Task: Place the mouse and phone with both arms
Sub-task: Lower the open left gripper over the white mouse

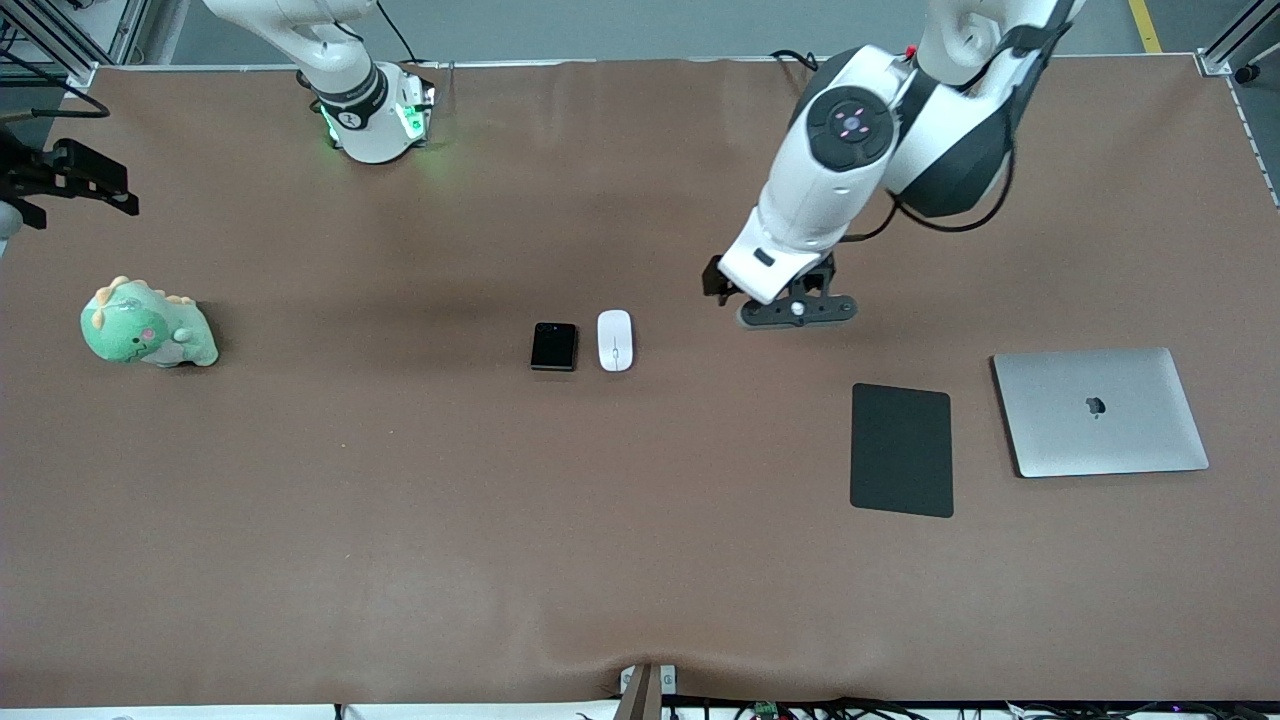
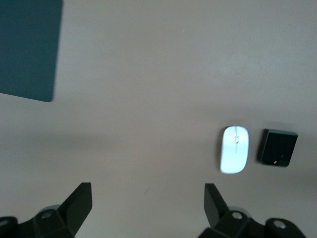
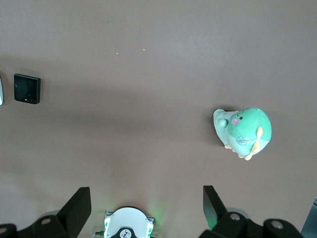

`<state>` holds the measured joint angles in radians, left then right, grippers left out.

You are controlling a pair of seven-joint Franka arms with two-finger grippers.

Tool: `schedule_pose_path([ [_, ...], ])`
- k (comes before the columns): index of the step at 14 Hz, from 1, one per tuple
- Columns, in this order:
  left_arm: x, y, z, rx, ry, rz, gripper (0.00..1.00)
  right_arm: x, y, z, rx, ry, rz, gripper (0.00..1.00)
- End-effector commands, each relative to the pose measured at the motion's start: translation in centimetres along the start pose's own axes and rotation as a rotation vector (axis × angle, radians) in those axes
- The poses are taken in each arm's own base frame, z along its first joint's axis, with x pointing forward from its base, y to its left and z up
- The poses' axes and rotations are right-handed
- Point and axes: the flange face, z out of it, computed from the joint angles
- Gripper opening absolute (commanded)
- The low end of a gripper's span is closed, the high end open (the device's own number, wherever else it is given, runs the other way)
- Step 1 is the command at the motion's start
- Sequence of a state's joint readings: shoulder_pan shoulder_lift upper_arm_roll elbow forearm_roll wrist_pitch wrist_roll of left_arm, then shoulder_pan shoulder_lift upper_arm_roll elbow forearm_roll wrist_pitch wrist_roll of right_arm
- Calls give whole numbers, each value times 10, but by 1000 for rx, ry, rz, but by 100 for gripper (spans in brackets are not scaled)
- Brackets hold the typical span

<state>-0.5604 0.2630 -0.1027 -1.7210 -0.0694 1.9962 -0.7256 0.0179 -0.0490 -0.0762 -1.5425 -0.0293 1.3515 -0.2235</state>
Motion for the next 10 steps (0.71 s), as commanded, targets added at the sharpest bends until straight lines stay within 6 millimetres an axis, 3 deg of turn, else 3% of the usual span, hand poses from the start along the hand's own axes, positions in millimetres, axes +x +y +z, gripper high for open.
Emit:
schedule_pose_path([
  [1, 5, 28, 23, -13, 5, -60, 100, 0, 2, -5, -1, 8, 3, 100],
  [3, 4, 54, 44, -8, -8, -94, 100, 0, 2, -5, -2, 10, 3, 100],
  [10, -4, 106, 105, 53, 13, -237, 100, 2, 2, -8, -3, 18, 1, 100],
])
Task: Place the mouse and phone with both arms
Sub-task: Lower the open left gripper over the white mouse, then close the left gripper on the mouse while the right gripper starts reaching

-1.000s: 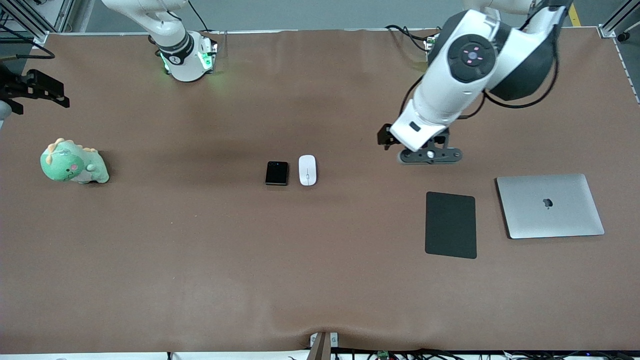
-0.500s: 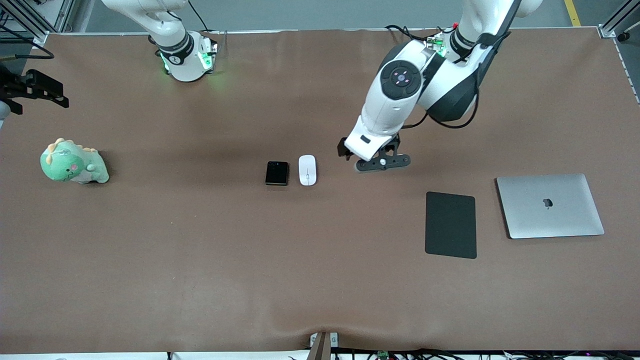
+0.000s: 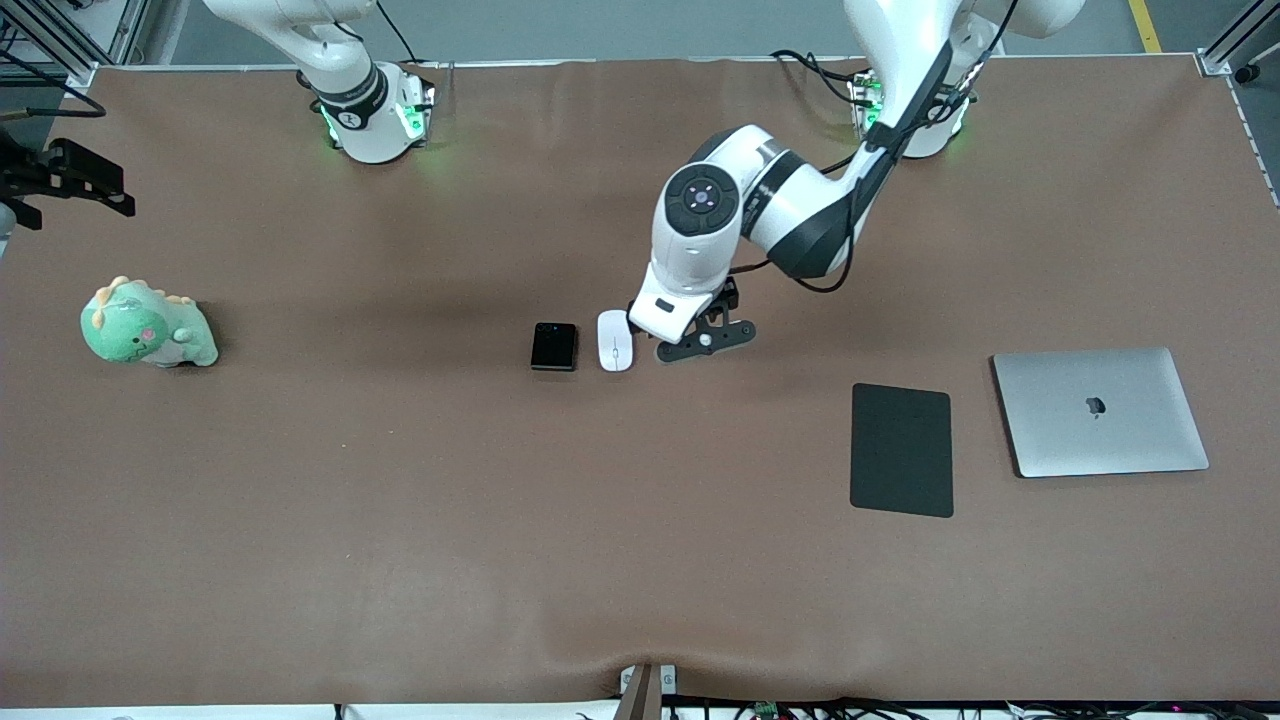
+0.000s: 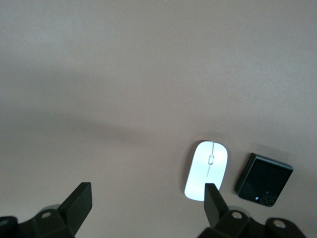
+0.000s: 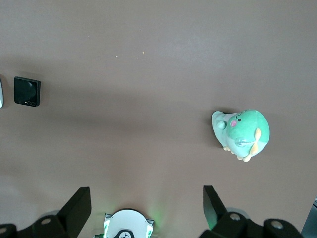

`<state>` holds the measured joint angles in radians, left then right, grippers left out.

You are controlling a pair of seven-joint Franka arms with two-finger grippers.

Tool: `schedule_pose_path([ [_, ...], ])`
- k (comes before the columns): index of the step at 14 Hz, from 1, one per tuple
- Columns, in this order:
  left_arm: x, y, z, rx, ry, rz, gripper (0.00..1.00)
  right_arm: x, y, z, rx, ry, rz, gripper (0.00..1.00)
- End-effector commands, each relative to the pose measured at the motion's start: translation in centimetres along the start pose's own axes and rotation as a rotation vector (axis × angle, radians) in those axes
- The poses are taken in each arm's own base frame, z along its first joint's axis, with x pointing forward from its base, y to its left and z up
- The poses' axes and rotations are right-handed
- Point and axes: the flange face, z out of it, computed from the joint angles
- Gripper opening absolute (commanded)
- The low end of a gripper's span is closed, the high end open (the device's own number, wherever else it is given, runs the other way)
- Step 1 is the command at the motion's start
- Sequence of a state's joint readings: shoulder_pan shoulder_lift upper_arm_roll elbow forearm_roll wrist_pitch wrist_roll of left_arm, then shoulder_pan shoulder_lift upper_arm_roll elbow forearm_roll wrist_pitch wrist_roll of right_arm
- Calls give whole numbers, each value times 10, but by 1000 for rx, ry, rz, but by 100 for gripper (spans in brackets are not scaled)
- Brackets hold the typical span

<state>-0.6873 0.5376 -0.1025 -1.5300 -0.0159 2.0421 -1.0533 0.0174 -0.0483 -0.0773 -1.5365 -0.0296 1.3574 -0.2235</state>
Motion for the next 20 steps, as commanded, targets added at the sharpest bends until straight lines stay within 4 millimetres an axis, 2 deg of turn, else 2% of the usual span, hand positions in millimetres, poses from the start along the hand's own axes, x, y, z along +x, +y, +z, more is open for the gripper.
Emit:
schedule_pose_path([
  [1, 3, 25, 13, -2, 20, -81, 100, 2, 1, -5, 2, 5, -1, 100],
  [8, -8, 55, 43, -95, 57, -171, 100, 3, -3, -5, 2, 6, -7, 100],
  [12, -23, 67, 59, -106, 114, -114, 100, 3, -3, -5, 5, 6, -8, 100],
  [15, -23, 71, 73, -102, 174, -65, 100, 3, -3, -5, 5, 6, -8, 100],
  [17, -34, 77, 88, -99, 170, -51, 100, 3, 0, -4, 5, 3, -3, 100],
  [20, -41, 80, 106, -101, 163, -78, 100, 14, 2, 10, 6, -26, -3, 100],
])
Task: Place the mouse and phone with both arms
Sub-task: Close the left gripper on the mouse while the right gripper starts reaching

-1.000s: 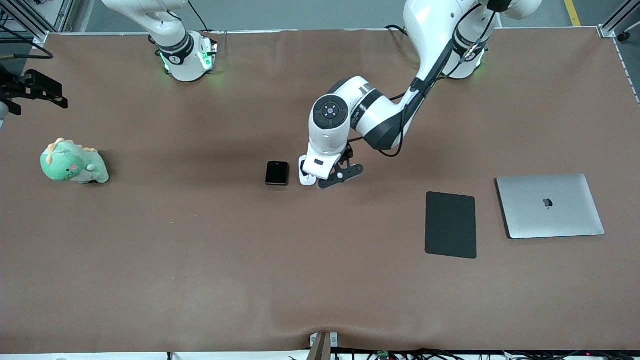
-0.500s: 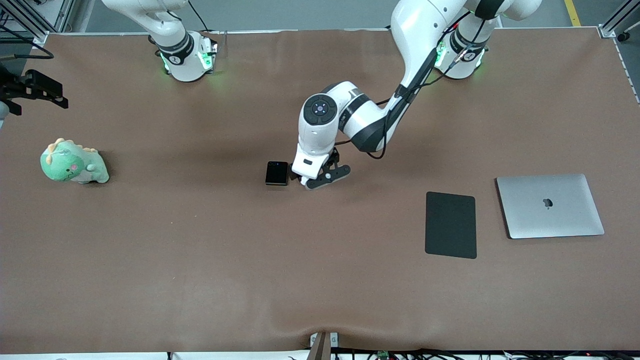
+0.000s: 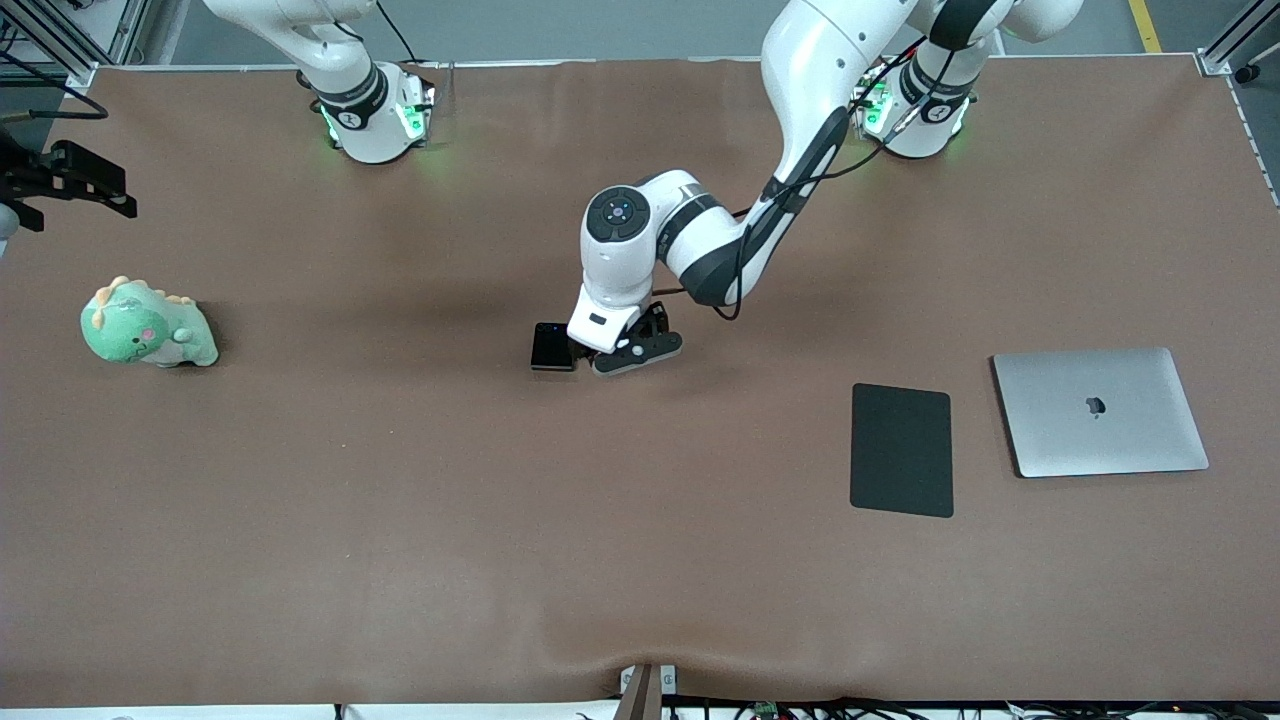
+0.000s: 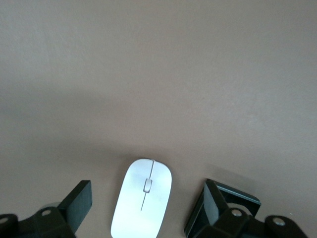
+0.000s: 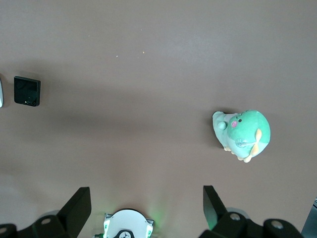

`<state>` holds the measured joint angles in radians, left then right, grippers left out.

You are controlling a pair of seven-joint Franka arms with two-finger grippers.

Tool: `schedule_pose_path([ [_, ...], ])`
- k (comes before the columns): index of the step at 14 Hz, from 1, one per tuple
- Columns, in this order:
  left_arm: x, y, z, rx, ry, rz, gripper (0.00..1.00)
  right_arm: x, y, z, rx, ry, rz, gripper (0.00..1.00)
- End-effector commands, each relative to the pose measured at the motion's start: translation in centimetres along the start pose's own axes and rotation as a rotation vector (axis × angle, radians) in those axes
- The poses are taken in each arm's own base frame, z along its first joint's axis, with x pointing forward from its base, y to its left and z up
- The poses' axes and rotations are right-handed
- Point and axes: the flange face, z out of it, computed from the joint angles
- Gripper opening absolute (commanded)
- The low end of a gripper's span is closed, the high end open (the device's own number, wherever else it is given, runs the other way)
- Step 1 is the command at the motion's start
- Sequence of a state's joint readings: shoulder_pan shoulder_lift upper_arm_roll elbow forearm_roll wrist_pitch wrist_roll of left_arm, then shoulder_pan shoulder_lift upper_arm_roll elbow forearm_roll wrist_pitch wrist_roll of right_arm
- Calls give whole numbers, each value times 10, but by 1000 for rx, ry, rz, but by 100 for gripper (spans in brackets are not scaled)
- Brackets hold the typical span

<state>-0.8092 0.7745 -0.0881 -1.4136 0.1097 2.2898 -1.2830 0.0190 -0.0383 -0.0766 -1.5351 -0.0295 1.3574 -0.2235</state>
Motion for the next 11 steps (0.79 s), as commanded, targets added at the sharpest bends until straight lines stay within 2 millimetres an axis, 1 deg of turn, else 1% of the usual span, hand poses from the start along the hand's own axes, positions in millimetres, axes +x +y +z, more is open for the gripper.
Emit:
schedule_pose_path([
  [1, -10, 9, 16, -18, 30, -12, 100, 11, 3, 6, 2, -17, 0, 100],
  [3, -17, 9, 29, -12, 25, 0, 100, 11, 2, 5, 6, -15, -2, 100],
  [4, -20, 9, 32, -8, 22, 12, 100, 13, 2, 8, 8, -20, -3, 100],
  [5, -21, 8, 33, -6, 21, 18, 100, 17, -1, 12, 10, -28, -10, 100],
  [7, -24, 7, 41, 4, 17, 33, 100, 19, -9, 13, 8, -31, -26, 100],
  [11, -38, 5, 60, 28, 3, 54, 100, 33, -8, 36, 15, -86, -34, 100],
])
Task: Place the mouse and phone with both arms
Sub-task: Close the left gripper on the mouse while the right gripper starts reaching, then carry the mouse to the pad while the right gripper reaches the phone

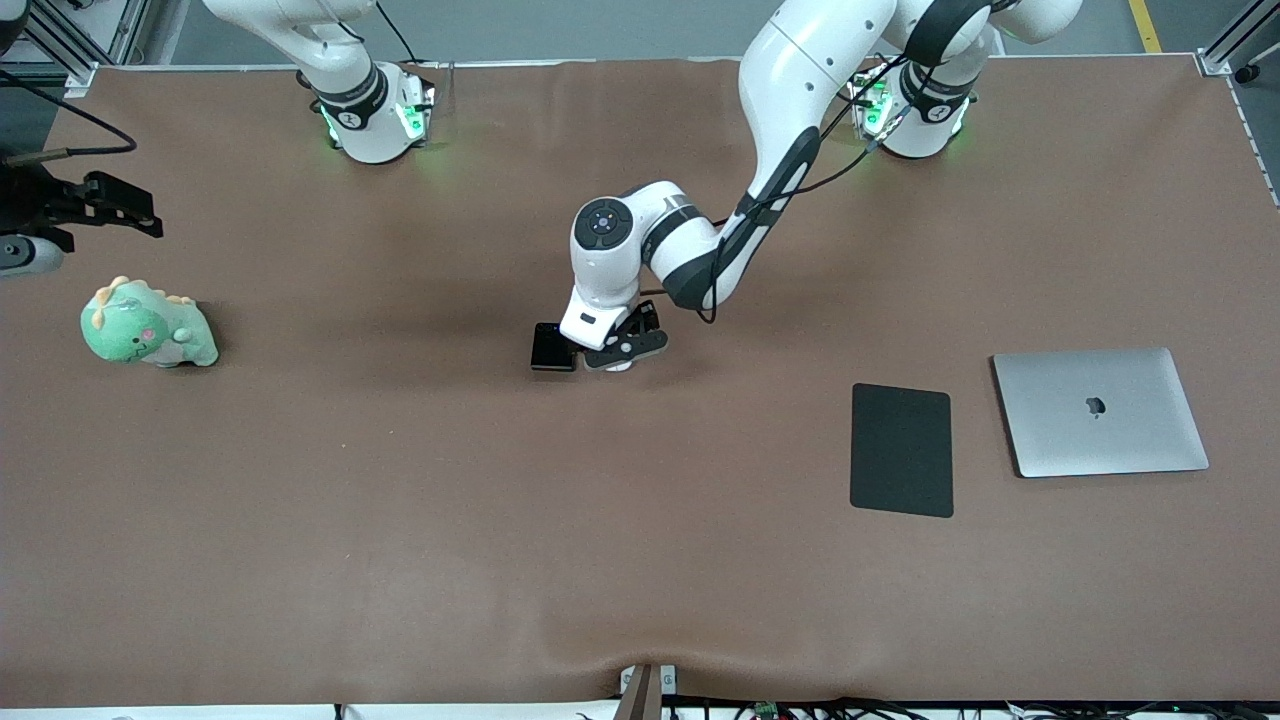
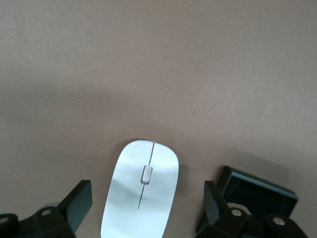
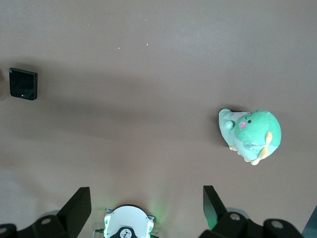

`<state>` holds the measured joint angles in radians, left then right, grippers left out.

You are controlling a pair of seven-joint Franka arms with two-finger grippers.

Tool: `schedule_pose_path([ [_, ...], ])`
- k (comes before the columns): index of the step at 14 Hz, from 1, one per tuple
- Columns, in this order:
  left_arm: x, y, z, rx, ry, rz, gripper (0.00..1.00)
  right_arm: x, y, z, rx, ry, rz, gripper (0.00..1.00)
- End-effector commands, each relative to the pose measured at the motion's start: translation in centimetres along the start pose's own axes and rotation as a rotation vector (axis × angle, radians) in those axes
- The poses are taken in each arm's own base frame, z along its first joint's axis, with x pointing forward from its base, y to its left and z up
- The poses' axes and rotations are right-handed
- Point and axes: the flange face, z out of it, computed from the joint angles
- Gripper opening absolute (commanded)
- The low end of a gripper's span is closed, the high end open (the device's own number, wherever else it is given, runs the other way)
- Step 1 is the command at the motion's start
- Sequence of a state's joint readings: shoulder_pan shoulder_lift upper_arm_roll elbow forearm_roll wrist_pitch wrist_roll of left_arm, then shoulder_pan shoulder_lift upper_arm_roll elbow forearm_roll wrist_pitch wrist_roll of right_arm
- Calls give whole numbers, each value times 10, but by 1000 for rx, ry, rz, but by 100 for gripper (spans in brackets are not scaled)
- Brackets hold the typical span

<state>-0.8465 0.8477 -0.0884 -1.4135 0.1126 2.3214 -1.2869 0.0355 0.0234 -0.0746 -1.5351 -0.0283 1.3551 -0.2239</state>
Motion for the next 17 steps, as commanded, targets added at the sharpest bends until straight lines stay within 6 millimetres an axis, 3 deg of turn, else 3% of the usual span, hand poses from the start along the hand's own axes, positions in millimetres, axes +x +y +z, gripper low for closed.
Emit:
schedule_pose_path([
  [1, -8, 5, 14, -3, 23, 19, 100, 15, 0, 13, 5, -38, -15, 100],
  [4, -10, 3, 20, 7, 19, 25, 100, 19, 7, 20, -2, -58, -3, 100],
  [6, -10, 4, 19, 5, 16, 49, 53, 31, 13, 38, 5, -91, 3, 100],
  [7, -11, 3, 20, 9, 14, 55, 37, 37, 14, 45, 5, -104, 3, 100],
  [9, -10, 2, 18, 14, 14, 55, 35, 39, 19, 45, 2, -95, 8, 100],
  [12, 0, 2, -4, 14, 18, 42, 35, 47, 20, 36, 16, -70, 22, 100],
  [14, 9, 1, -35, 20, 24, 34, 35, 51, 3, 42, 45, -78, 2, 100],
  [17, 46, -15, -95, 42, 24, 53, 35, 62, -24, 74, 151, -101, 112, 100],
])
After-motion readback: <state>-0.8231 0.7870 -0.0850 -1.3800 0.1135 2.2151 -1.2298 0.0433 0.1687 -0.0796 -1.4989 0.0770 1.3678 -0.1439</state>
